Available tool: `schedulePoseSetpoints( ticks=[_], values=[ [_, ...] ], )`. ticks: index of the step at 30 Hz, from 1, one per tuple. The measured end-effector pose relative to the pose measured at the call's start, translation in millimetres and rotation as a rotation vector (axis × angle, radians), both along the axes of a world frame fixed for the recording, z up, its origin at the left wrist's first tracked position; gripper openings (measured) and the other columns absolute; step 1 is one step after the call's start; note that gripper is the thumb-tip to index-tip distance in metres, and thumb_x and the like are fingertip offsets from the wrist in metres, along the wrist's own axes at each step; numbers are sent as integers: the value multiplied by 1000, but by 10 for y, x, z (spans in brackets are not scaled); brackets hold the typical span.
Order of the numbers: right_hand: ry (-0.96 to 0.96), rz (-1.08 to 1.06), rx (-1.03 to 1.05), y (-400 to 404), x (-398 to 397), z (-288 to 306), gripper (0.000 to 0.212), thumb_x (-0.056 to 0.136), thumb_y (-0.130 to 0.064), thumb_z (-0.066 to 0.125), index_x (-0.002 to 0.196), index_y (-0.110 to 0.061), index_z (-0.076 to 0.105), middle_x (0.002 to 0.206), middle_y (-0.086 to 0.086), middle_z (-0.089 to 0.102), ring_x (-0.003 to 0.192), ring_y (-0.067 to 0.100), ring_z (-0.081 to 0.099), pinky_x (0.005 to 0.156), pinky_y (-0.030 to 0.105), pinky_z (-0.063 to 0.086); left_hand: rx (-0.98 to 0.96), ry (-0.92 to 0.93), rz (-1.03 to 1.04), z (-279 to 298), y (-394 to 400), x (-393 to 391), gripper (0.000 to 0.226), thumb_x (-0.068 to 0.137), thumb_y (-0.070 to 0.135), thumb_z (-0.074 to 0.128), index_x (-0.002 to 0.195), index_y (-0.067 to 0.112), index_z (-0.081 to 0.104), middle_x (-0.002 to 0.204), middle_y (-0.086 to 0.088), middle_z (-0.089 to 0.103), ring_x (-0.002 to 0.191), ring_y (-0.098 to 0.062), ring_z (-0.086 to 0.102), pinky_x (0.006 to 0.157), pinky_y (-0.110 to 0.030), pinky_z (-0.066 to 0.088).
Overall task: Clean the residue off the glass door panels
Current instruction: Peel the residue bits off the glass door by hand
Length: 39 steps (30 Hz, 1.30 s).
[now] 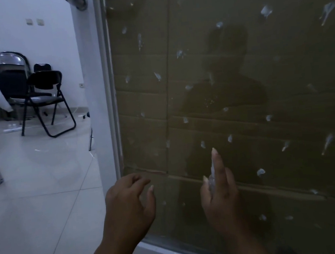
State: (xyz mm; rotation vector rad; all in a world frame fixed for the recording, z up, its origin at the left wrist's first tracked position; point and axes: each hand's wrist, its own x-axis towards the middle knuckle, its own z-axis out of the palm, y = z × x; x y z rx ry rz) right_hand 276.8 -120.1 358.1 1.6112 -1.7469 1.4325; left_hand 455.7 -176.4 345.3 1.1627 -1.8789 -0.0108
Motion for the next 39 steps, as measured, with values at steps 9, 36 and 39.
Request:
schedulePoseSetpoints(
  ticks=[9, 36, 39],
  values=[
    [22, 49, 23, -323, 79, 150, 75, 72, 2, 67, 131, -31, 35, 95, 14, 61, 61, 31, 60, 47, 34, 48, -26, 19, 33, 49, -78, 92, 23, 77, 27, 62, 88, 11, 76, 86, -3, 70, 78, -18, 63, 73, -37, 54],
    [30, 95, 243, -644, 161, -551, 52, 80, -13, 58, 132, -16, 50, 115, 10, 65, 85, 24, 70, 64, 31, 58, 97, 18, 124, -345, -706, 13, 27, 68, 12, 55, 85, 9, 76, 87, -3, 70, 82, -22, 64, 78, -40, 54],
    [-13, 79, 241, -728, 129, -581, 61, 74, -11, 71, 131, -21, 53, 118, 9, 65, 95, 27, 69, 70, 40, 59, 96, 20, 127, -396, -835, -128, 32, 74, 19, 46, 84, 9, 75, 86, -3, 70, 79, -21, 64, 74, -38, 54]
  ],
)
